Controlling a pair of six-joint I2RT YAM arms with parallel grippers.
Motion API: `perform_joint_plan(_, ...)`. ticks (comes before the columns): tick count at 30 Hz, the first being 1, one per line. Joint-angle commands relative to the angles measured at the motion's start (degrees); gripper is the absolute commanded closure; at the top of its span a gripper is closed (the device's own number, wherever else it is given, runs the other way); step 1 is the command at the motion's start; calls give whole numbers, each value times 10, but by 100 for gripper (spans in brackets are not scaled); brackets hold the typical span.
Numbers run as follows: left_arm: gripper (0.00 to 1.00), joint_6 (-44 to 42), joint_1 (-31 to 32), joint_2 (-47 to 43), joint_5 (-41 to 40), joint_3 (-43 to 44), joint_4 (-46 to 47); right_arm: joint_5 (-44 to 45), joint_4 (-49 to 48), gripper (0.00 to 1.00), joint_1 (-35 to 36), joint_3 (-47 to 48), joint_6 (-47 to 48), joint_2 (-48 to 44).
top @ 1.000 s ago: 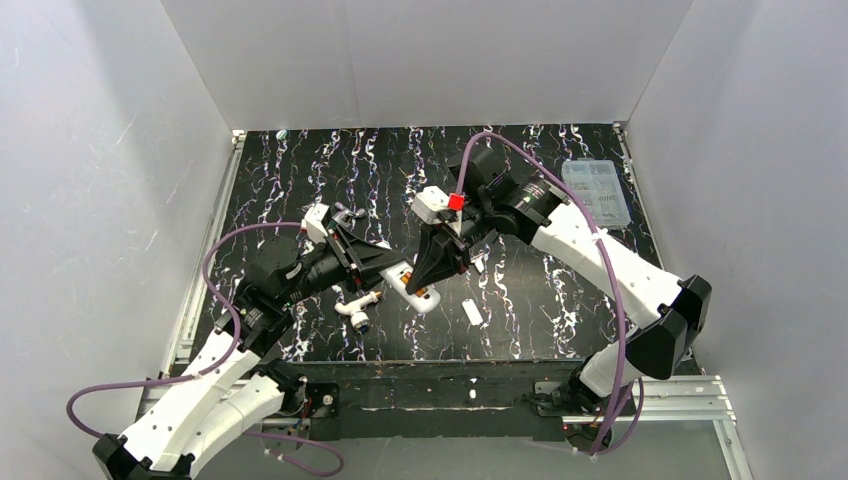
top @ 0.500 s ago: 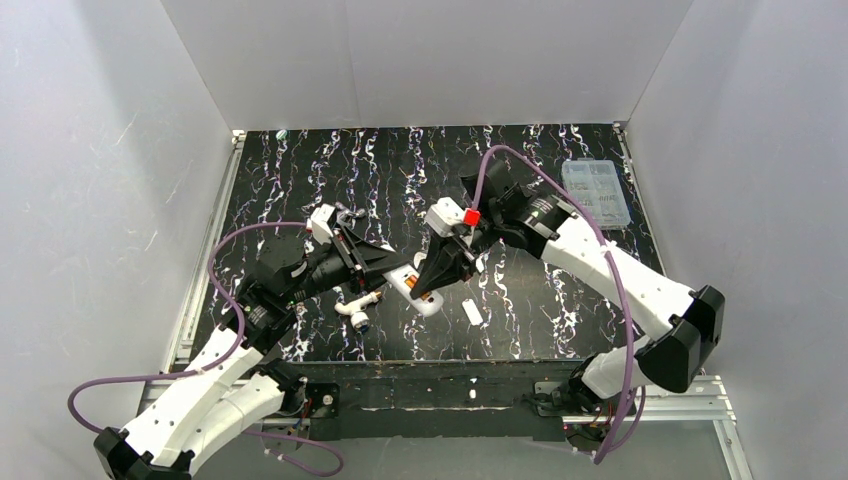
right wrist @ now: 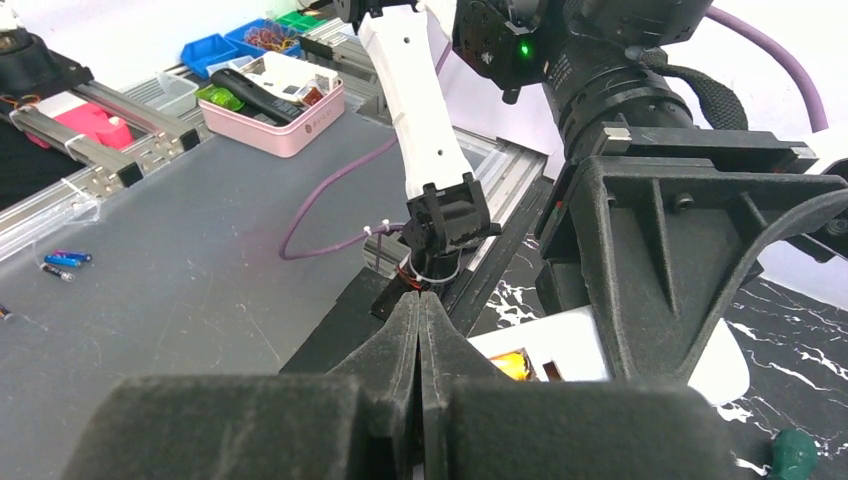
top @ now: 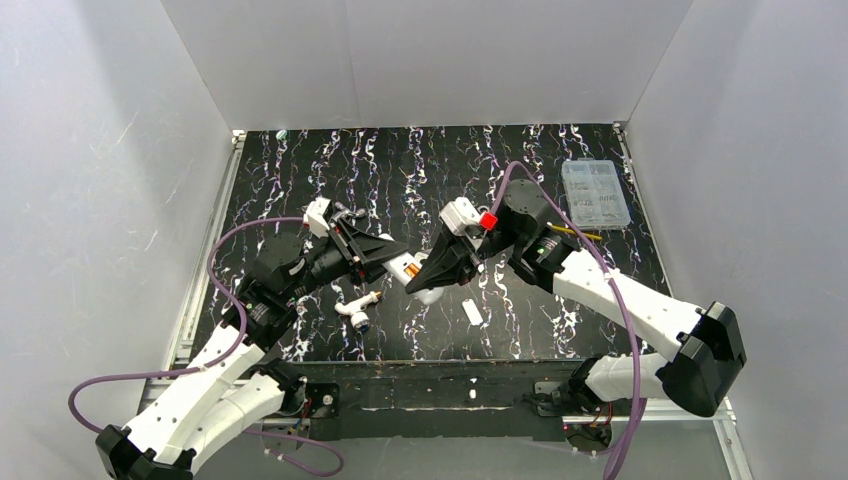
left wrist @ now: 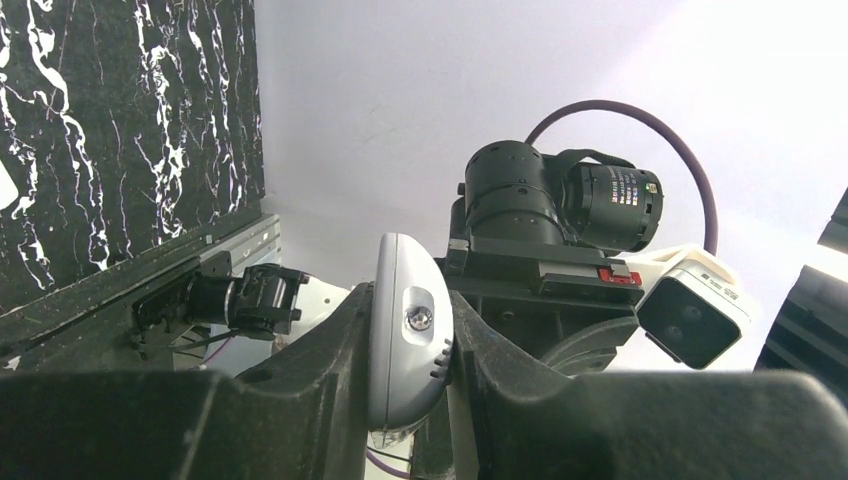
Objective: Load the batteries into the remote control
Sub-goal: Load the battery into the remote control.
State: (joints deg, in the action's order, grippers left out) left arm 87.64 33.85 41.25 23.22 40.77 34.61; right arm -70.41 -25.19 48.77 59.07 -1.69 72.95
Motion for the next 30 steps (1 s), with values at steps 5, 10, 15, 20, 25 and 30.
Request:
perform_joint_plan(5, 100, 34, 1, -36, 43, 45, 110, 6, 127, 97, 2, 37, 15, 9)
perform_joint_plan(10, 100, -12, 1, -52, 58, 43, 43, 12, 146, 96, 2, 82, 15, -8)
perform_joint_plan(15, 100, -30, 1, -55, 61, 20, 33, 44, 128, 91, 3, 105, -12, -38)
perform_joint_plan(20, 100, -42, 1, -50, 68, 11, 34, 142, 40, 78, 3, 77, -111, -89)
perform_joint_plan(25, 100, -85, 1, -53, 75, 20, 6, 350, 56, 64, 4, 22, -229, -154)
perform_joint_plan(30, 100, -127, 1, -54, 84, 32, -3, 522, 237, 41, 4, 16, -383, -194)
